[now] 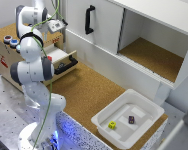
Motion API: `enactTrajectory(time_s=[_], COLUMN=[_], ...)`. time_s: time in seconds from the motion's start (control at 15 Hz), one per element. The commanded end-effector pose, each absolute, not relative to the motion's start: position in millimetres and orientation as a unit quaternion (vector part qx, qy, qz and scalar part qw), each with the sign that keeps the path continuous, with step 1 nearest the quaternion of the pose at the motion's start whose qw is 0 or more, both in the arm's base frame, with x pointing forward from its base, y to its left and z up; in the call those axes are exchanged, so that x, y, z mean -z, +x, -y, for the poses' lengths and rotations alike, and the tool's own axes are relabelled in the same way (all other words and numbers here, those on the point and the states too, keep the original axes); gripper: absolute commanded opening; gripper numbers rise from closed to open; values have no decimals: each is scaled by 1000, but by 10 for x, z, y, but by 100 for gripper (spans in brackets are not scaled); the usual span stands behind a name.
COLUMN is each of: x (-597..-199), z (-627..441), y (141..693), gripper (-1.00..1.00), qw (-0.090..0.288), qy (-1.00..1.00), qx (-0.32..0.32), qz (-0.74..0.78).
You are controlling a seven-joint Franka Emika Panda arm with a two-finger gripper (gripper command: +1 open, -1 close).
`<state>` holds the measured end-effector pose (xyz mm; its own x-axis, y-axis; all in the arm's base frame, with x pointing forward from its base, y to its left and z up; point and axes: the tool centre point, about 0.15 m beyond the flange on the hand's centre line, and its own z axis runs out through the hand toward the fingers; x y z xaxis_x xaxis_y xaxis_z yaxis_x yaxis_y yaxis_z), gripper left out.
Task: Move the green light switch to turn off the green light
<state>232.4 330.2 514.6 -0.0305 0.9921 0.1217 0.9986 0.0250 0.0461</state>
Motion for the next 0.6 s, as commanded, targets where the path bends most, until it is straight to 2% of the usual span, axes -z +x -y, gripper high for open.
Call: enactTrajectory(time_s=[0.0,0.53], x=[-5256,-5510], z=[-3539,-4057], y=[2122,1551], gripper=[100,100], qw=[39,2], qy=[-695,-664], qx=[52,51], qz=[716,746])
